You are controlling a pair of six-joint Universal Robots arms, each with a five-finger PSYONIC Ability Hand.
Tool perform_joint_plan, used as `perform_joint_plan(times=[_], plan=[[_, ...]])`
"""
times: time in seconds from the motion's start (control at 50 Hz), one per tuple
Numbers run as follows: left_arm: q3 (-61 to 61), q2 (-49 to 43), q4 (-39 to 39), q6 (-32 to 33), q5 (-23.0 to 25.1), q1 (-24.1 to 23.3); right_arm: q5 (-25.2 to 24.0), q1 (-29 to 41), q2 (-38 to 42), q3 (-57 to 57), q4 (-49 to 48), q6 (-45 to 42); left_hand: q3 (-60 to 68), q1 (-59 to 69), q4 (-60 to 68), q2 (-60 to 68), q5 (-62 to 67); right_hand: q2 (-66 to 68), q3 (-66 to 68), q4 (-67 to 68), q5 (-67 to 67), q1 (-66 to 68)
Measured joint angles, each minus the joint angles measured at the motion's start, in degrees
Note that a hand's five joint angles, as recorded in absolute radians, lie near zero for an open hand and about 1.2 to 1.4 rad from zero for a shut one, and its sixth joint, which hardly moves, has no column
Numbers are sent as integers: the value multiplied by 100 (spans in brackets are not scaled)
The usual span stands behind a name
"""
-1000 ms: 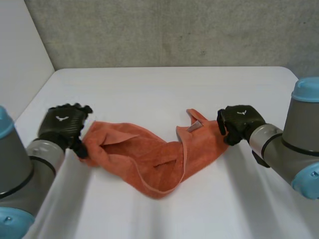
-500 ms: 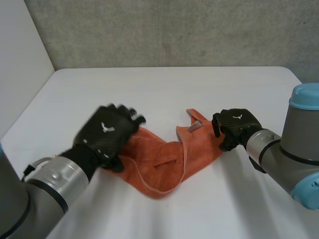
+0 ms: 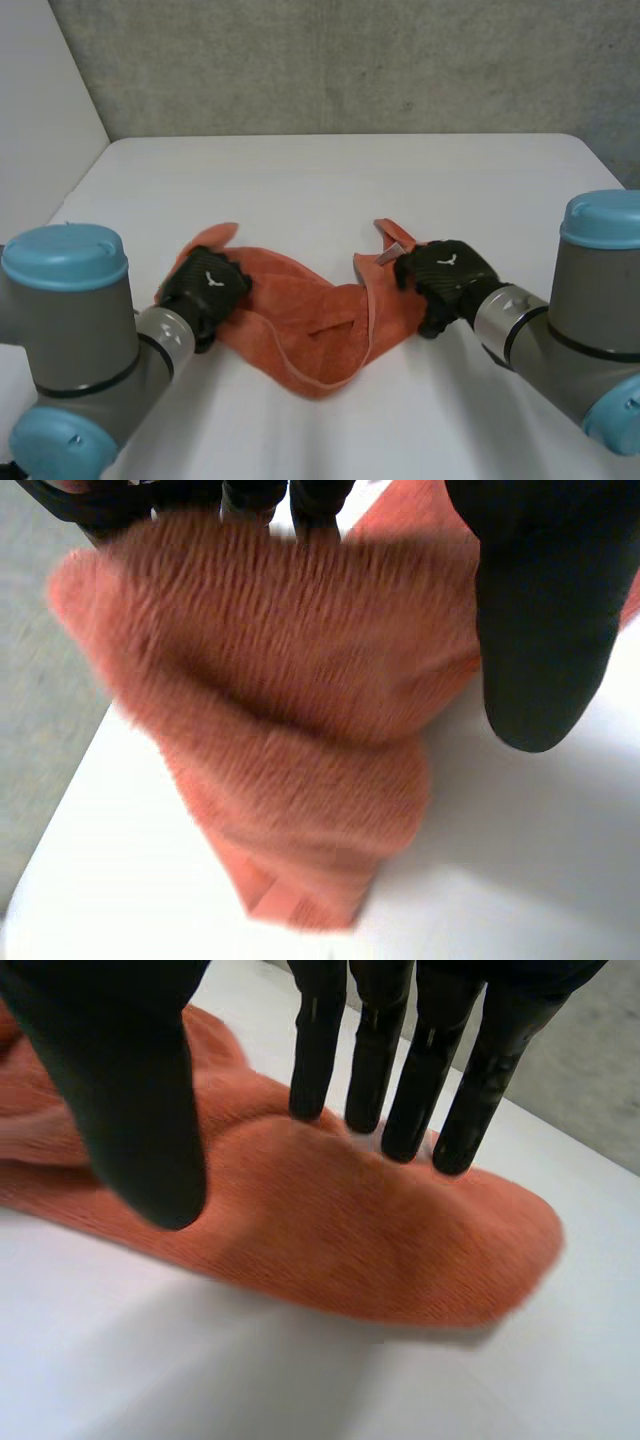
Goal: Fold the laundry
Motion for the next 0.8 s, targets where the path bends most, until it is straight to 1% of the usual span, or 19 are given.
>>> perform_joint_plan(times=[0.02,0.06,0.18,0.24,0.3,0.36,0.38,0.4,0.42,0.48,0.6,0.64,0.66,0.68,0.7,0.74,0.76,0.78,0.8], plan=[[38,-37,15,-2,-88,77,-52,85,-58,33,-5,-36,-1,0,-1,0,-1,-692,-681,-668,-734,-597],[60,-57,22,-5,-149,152,-100,159,-119,56,-19,-67,-1,0,-2,-1,-4,-842,-820,-824,-914,-710],[63,-46,16,-11,-211,362,-322,362,-271,95,-138,-229,-1,0,-2,-1,-4,-885,-867,-880,-980,-727],[31,-23,-14,-14,-191,486,-572,544,-298,69,-270,-537,0,0,-2,-1,-4,-885,-867,-880,-980,-727],[11,-33,-28,-14,-178,523,-649,628,-236,24,-305,-784,0,0,-1,-1,-3,-935,-956,-976,-1054,-803],[-10,-55,-35,-14,-170,565,-672,700,-56,-61,-319,-1158,0,0,0,0,-2,-1025,-1022,-1045,-1121,-877],[-10,-55,-35,-14,-170,565,-672,700,-56,-61,-319,-1158,0,0,0,0,-2,-1025,-1022,-1045,-1121,-877],[-17,-64,-36,-14,-168,586,-662,730,92,-128,-317,-1396,0,0,2,1,2,-1025,-1022,-1045,-1122,-877],[-17,-64,-36,-14,-168,586,-662,730,92,-128,-317,-1396,0,0,2,1,2,-1025,-1022,-1045,-1122,-877],[-16,-68,-36,-13,-168,656,-619,752,452,-312,-307,-1899,62,9,54,47,58,-1025,-1022,-1045,-1121,-876],[-9,-63,-36,-14,-166,761,-506,741,959,-654,-296,-2493,478,510,467,461,435,-974,-956,-971,-1043,-847],[-12,-76,-36,-13,-163,791,-438,731,1091,-792,-296,-2596,1020,1095,998,1002,938,-602,-555,-567,-702,-530],[-15,-99,-36,-14,-161,813,-396,726,1144,-880,-300,-2625,1141,1221,1116,1125,1051,483,514,494,309,322],[-17,-115,-36,-13,-159,827,-380,723,1165,-916,-302,-2632,1353,1456,1345,1359,1275,1105,1118,1024,821,828],[-17,-131,-36,-13,-157,840,-365,721,1186,-953,-302,-2637,1438,1536,1426,1422,1357,1105,1118,1024,821,828],[-15,-222,-36,-15,-141,903,-318,714,1267,-1114,-314,-2641,1957,2001,1949,1944,1877,2485,2477,2524,2273,1984],[-9,-263,-34,-16,-128,928,-304,711,1302,-1182,-321,-2637,2342,2394,2286,2332,2211,2485,2477,2524,2273,1984],[8,-338,-29,-19,-100,969,-285,706,1356,-1305,-337,-2625,2713,2844,2717,2704,2637,2746,2787,2864,2503,2064],[18,-372,-25,-21,-83,989,-274,703,1385,-1386,-351,-2614,3387,3452,3344,3384,3269,2751,2822,2917,2507,2064]])
